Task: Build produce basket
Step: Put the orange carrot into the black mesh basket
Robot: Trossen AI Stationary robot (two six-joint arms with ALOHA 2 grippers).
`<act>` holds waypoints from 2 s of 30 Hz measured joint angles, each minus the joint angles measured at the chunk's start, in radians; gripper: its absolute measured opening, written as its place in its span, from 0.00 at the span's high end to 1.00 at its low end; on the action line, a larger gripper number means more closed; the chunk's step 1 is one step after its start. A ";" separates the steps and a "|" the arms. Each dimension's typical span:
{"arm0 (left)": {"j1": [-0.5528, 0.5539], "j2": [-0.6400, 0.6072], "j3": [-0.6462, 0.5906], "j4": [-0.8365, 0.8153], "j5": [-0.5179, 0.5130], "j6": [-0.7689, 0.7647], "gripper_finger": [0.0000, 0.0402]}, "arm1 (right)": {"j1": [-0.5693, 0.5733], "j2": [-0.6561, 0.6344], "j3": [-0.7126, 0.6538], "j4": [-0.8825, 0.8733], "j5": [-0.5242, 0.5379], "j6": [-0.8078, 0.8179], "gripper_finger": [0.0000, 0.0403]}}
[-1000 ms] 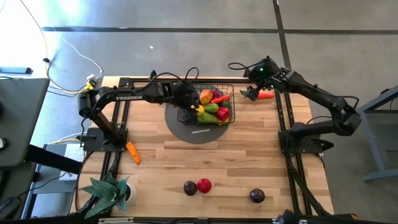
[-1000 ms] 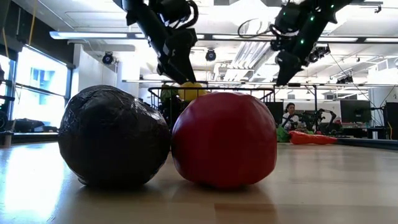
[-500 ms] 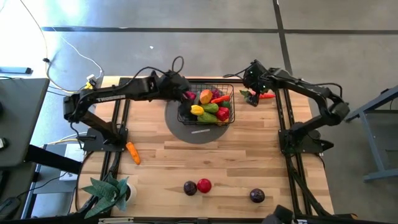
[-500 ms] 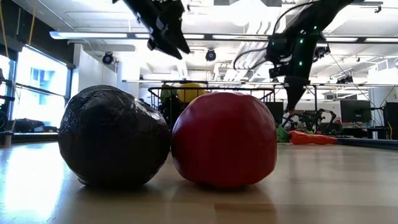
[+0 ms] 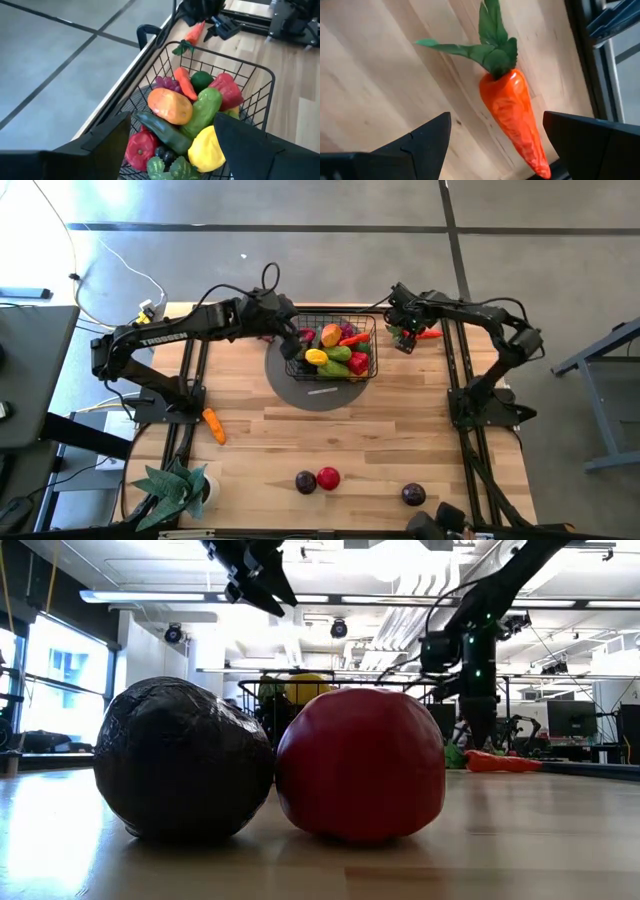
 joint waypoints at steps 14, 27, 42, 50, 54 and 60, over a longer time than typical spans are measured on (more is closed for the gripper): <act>0.000 0.000 0.000 0.000 -0.016 0.008 0.31 | -0.062 0.159 0.000 0.082 0.036 0.000 0.26; 0.023 0.000 0.000 0.000 -0.019 0.008 0.31 | -0.079 0.184 0.002 0.071 0.041 0.013 0.73; 0.081 0.001 0.000 -0.034 -0.069 0.035 0.31 | -0.076 -0.046 0.000 -0.033 -0.033 0.321 0.73; 0.130 0.001 0.000 -0.050 -0.130 0.014 0.31 | -0.076 -0.280 0.000 -0.006 -0.208 0.516 0.73; 0.161 0.001 0.000 -0.054 -0.139 -0.045 0.31 | -0.071 -0.376 0.000 0.056 -0.276 0.589 0.73; 0.221 0.001 0.000 -0.089 -0.135 -0.105 0.31 | -0.050 -0.470 0.000 0.208 -0.369 0.718 0.73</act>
